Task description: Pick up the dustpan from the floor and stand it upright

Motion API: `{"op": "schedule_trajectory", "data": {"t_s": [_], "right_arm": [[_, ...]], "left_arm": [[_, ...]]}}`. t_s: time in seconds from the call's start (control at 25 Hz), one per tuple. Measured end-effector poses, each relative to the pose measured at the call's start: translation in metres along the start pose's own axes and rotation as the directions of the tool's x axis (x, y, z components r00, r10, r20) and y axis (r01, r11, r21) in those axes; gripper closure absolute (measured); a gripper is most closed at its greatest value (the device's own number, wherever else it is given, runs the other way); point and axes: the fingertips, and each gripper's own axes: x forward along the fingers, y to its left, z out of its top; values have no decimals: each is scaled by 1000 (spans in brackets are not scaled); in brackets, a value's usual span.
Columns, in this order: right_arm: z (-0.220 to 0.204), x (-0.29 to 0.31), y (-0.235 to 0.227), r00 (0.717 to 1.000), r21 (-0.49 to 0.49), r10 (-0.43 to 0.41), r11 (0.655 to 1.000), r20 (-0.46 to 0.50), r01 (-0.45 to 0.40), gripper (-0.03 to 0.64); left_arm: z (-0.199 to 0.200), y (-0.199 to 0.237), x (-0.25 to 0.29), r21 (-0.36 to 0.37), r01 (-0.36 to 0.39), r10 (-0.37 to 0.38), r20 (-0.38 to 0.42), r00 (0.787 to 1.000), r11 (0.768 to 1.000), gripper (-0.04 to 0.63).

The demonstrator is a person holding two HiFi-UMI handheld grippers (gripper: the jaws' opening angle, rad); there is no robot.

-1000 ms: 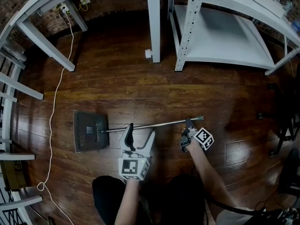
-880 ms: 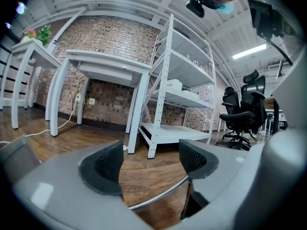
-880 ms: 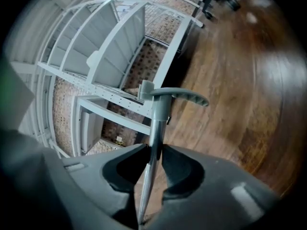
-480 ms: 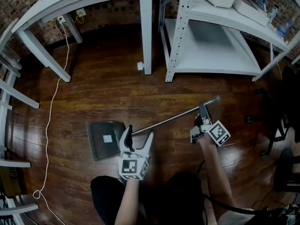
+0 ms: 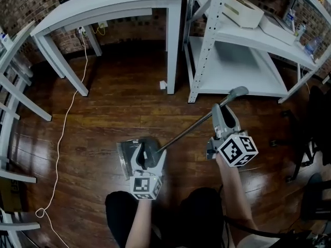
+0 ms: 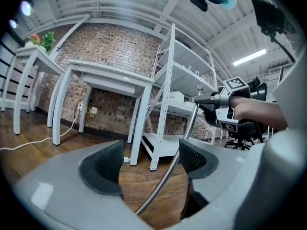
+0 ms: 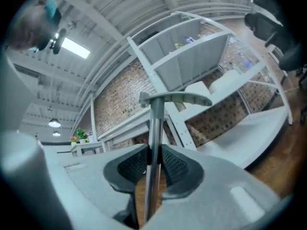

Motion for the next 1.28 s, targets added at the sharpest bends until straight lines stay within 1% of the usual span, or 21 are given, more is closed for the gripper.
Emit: {"op": "schedule_trajectory", "data": {"t_s": [0.12, 0.2, 0.28, 0.4, 0.52, 0.68, 0.76, 0.84, 0.88, 0.92, 0.96, 1.0, 1.08, 1.16, 1.2, 1.28], "right_arm": [[2, 15, 62, 997, -106, 80, 991, -4, -80, 551], [1, 23, 101, 990, -180, 141, 974, -3, -139, 549], [-2, 30, 136, 980, -258, 197, 947, -5, -192, 546], [-13, 37, 178, 963, -367, 267, 893, -31, -259, 538], [-25, 37, 215, 943, -420, 328, 848, -60, -322, 538], [-29, 32, 257, 912, -479, 408, 791, -51, -381, 535], [-33, 29, 267, 904, -504, 421, 765, -81, -401, 526], [-40, 29, 268, 899, -483, 418, 764, -134, -427, 526], [-44, 28, 267, 897, -471, 410, 767, -164, -436, 512], [-47, 26, 264, 899, -466, 393, 769, -196, -438, 468], [-48, 24, 261, 902, -468, 368, 771, -226, -432, 409], [-46, 22, 259, 906, -470, 340, 776, -250, -421, 382], [-38, 20, 256, 914, -452, 279, 802, -293, -390, 360], [-27, 14, 253, 914, -419, 207, 838, -350, -350, 342], [-18, 6, 253, 910, -412, 172, 849, -378, -332, 339], [8, -12, 258, 902, -410, 116, 862, -416, -300, 336]], "left_arm": [[7, 17, -16, 13, -45, 45, 7, 999, 999, 222], [11, 30, -27, 29, -81, 81, 10, 997, 996, 222], [14, 44, -35, 45, -114, 113, 11, 994, 992, 222], [16, 60, -47, 64, -158, 159, 4, 987, 985, 222], [18, 77, -62, 89, -208, 209, -2, 978, 974, 224], [24, 91, -71, 91, -250, 252, -8, 968, 964, 224], [30, 97, -73, 89, -270, 272, -2, 962, 959, 224], [38, 103, -75, 96, -288, 290, -9, 957, 953, 224], [41, 103, -77, 109, -288, 292, -22, 956, 951, 224], [43, 102, -81, 124, -283, 289, -38, 956, 951, 224], [48, 99, -85, 133, -275, 283, -52, 958, 952, 222], [58, 95, -89, 126, -266, 275, -57, 960, 956, 222], [87, 91, -102, 63, -249, 252, -39, 967, 966, 222], [109, 88, -123, -22, -246, 245, -39, 969, 969, 226], [115, 85, -136, -48, -253, 250, -62, 966, 966, 230], [133, 78, -157, -51, -265, 258, -119, 959, 963, 230]]}}
